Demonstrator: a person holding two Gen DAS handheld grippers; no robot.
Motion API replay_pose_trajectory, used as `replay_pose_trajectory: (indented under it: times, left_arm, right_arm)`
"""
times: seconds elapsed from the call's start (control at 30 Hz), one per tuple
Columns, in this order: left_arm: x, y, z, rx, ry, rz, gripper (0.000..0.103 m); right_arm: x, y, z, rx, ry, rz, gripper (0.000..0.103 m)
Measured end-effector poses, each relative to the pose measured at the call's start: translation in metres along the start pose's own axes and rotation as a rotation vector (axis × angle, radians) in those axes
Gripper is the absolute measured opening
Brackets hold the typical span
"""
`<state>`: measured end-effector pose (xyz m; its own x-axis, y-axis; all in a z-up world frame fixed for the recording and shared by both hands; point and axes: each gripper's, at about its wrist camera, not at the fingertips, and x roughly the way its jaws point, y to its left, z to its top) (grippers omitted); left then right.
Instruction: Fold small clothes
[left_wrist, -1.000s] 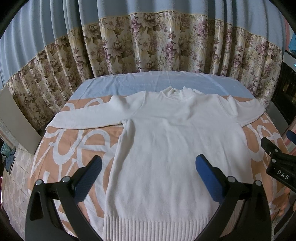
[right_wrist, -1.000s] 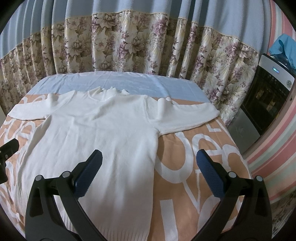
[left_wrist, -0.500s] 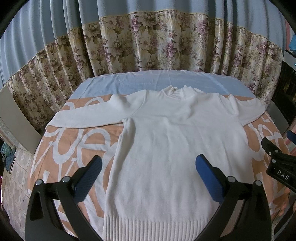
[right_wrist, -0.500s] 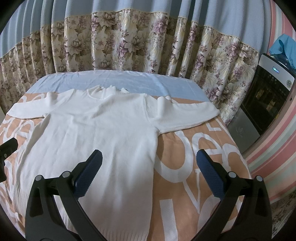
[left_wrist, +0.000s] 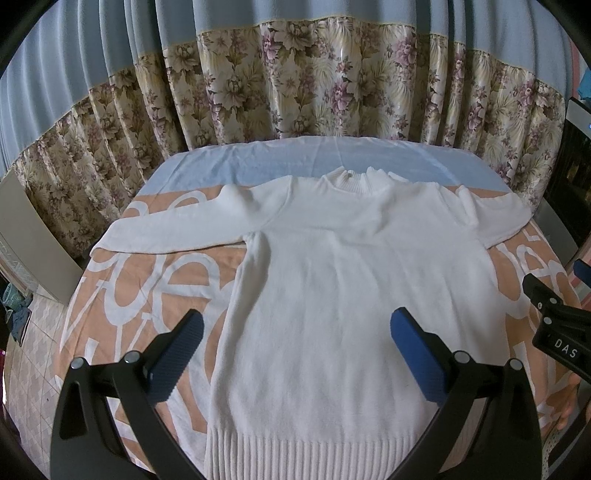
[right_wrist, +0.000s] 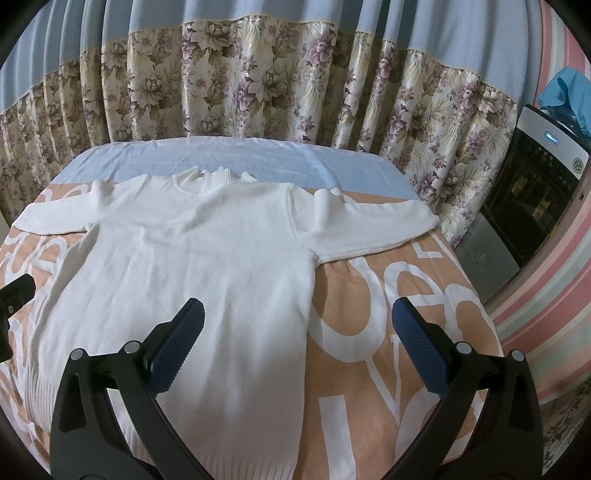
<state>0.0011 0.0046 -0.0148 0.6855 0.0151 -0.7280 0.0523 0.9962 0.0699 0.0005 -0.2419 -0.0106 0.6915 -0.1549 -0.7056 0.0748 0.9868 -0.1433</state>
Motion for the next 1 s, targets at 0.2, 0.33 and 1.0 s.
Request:
replay_pose_trajectory:
  times: [0.2, 0.33, 1.0]
  left_arm:
    - [0.000, 0.000, -0.002, -0.001, 0.003, 0.000, 0.101]
    - [0.004, 0.002, -0.009, 0.000, 0.010, -0.002, 0.101]
    - [0.021, 0.019, -0.009, 0.007, 0.000, -0.029, 0.101]
  right_arm:
    - [0.003, 0.000, -0.002, -0.003, 0.004, -0.003, 0.100]
    - [0.008, 0.002, -0.004, -0.006, 0.009, -0.003, 0.100]
    - [0.028, 0.015, 0.005, -0.061, 0.011, 0.010, 0.100]
